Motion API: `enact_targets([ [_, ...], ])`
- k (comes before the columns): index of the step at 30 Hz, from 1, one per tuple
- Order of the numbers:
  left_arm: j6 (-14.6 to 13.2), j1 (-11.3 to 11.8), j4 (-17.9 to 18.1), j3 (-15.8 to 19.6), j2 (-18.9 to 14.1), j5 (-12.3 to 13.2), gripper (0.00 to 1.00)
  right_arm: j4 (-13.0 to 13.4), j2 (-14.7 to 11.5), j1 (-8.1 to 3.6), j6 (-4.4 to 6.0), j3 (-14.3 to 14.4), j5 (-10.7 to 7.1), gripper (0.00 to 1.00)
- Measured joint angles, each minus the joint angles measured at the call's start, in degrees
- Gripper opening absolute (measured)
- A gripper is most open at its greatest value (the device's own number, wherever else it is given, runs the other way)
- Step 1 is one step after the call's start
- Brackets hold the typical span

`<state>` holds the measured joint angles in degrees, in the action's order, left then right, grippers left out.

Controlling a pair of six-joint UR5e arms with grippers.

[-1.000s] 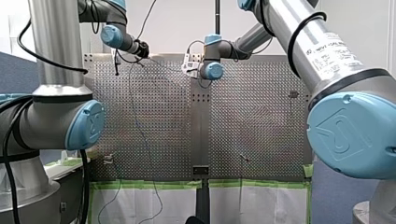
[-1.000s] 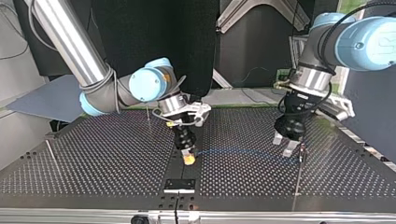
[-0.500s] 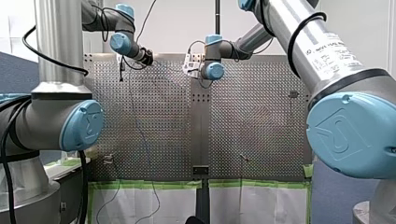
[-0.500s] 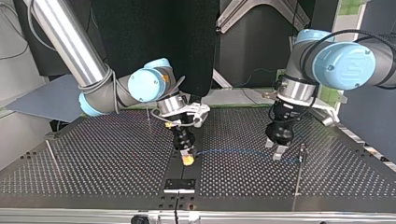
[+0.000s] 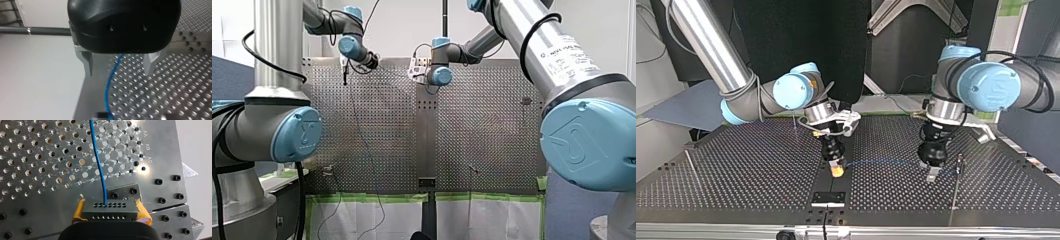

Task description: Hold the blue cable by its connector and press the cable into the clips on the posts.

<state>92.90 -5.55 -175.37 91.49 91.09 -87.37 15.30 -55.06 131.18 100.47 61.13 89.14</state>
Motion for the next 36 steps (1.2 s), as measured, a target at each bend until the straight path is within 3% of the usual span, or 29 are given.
enact_targets([
  [10, -1.6, -1.4, 0.4, -2.9, 2.2, -4.4, 1.0, 0.0, 0.0, 0.0, -0.06, 0.0, -0.01, 0.0],
  [24, -3.1, -2.8, -1.0, -3.6, 2.8, -5.5, 1.0, -0.1, 0.0, 0.0, -0.03, 0.0, 0.0, 0.0],
  [36, -4.9, -3.2, -0.8, -3.7, 4.3, -7.9, 1.0, -0.2, 0.0, 0.0, -0.19, 0.0, -0.01, 0.0],
])
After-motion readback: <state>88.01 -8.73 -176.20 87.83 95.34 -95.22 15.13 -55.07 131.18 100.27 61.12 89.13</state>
